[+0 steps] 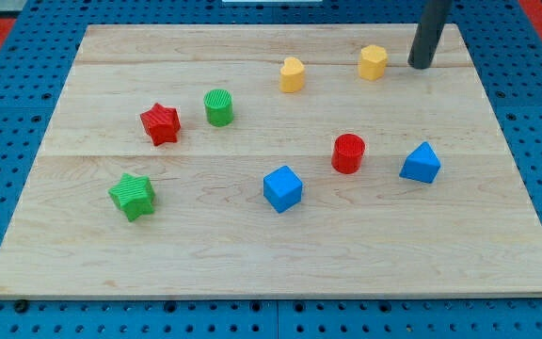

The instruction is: Place the yellow hexagon diagonally to the yellow heart

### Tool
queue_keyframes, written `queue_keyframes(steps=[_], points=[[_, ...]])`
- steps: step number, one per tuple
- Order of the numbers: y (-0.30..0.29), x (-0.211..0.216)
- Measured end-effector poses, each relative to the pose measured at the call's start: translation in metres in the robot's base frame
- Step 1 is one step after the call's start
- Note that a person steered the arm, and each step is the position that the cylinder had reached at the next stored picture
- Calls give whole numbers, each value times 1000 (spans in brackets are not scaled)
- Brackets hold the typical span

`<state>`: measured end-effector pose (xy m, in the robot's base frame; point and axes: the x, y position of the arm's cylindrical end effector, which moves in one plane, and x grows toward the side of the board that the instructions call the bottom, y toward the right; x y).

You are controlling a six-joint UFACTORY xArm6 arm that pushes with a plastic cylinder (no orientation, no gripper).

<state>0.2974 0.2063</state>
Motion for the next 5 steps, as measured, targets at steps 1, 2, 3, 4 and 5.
queue_keyframes(steps=[1, 2, 3, 4, 5], points=[[-25, -1], [-58, -39], [-98, -66], [-135, -71], [-85, -74]])
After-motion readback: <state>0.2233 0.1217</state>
